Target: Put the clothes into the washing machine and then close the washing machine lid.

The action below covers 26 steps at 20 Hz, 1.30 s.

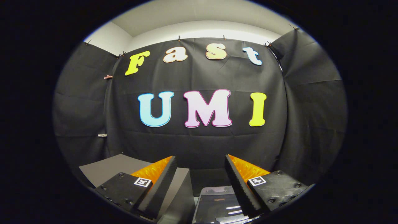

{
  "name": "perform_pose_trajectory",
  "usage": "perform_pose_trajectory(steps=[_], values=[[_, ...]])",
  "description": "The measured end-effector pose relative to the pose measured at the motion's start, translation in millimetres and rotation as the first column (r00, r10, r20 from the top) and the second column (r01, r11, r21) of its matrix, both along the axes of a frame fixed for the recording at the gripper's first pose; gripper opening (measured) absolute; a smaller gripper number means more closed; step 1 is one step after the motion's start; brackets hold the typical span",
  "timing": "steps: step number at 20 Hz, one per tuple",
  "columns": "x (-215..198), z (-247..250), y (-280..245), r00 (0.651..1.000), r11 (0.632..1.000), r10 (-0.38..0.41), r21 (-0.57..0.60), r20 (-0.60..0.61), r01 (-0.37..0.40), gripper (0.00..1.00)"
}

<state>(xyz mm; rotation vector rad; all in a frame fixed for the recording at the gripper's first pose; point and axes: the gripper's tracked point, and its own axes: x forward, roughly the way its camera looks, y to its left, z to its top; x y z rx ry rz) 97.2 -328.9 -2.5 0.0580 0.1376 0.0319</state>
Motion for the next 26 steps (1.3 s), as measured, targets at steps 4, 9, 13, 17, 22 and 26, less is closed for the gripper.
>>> perform_pose_trajectory(steps=[4, 9, 13, 17, 22, 26], values=[[2.3, 1.1, 0.6, 1.000, 1.000, -0.006, -0.012, -0.020, 0.006, 0.97], [3.0, -0.2, 0.2, 1.000, 1.000, -0.016, -0.015, -0.025, 0.015, 0.97], [3.1, -0.9, -0.4, 0.999, 1.000, -0.021, -0.011, -0.031, 0.021, 0.97], [3.1, 0.7, 0.5, 0.999, 1.000, -0.019, -0.015, -0.026, 0.019, 0.97], [3.0, 0.5, -0.6, 0.999, 1.000, -0.020, -0.016, -0.028, 0.020, 0.97], [3.2, 1.6, 0.3, 0.999, 1.000, -0.023, -0.019, -0.032, 0.022, 0.97]])
